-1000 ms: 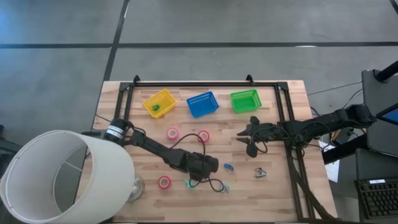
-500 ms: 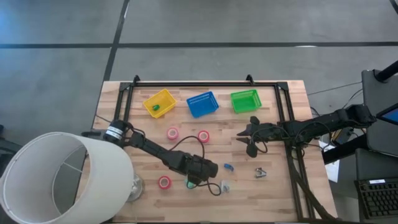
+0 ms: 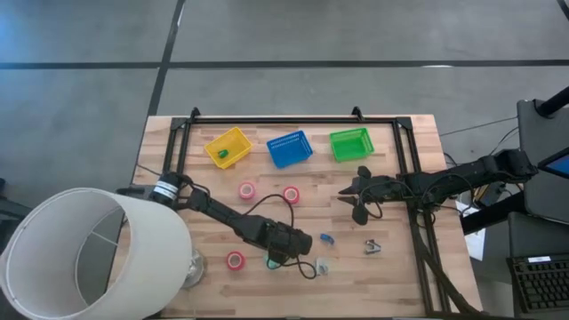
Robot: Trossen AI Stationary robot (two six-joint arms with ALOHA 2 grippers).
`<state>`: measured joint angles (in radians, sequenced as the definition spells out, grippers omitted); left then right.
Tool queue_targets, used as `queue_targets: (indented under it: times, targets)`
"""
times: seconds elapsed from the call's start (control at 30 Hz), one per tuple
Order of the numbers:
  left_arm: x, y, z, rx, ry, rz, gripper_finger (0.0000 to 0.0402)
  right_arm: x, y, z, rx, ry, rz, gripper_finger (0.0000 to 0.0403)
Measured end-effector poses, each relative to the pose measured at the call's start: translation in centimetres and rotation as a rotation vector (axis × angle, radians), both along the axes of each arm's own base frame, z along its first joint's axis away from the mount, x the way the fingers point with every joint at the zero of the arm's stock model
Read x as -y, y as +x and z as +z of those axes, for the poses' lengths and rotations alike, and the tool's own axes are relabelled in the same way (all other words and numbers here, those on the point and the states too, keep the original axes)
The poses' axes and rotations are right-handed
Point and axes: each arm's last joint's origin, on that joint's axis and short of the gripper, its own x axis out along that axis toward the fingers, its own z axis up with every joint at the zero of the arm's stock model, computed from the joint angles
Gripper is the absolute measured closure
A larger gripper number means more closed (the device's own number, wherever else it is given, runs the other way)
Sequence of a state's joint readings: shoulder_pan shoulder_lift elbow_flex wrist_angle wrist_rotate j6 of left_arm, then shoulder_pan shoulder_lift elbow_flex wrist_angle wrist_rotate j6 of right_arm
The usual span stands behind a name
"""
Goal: Pick and place Stapler, Stapler remover, tape
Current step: Put the yellow stapler into the yellow basket
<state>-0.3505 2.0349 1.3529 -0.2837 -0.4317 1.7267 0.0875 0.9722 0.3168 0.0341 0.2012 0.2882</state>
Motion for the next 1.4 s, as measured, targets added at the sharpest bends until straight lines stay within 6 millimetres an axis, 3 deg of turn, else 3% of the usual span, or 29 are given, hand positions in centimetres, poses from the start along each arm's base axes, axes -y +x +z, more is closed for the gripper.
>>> queue_targets:
  times: [0.53, 0.97, 1.2, 1.4]
  targets:
    - [-0.9, 0.3, -0.2, -0.023, 0.014, -0.032, 0.0233, 0.0, 0.0, 0.0, 0.0, -0.002, 0.001, 0.0317]
    - [-0.9, 0.4, -0.2, -0.015, -0.001, -0.009, 0.0328, 0.0, 0.0, 0.0, 0.0, -0.002, 0.002, 0.0323]
    - [-1.0, 0.4, -0.2, 0.037, -0.071, 0.14, 0.0312, 0.0, 0.0, 0.0, 0.0, -0.002, 0.002, 0.0316]
    - [-1.8, 0.4, 0.2, 0.156, -0.06, 0.372, 0.0329, 0.0, 0.0, 0.0, 0.0, -0.002, 0.001, 0.0323]
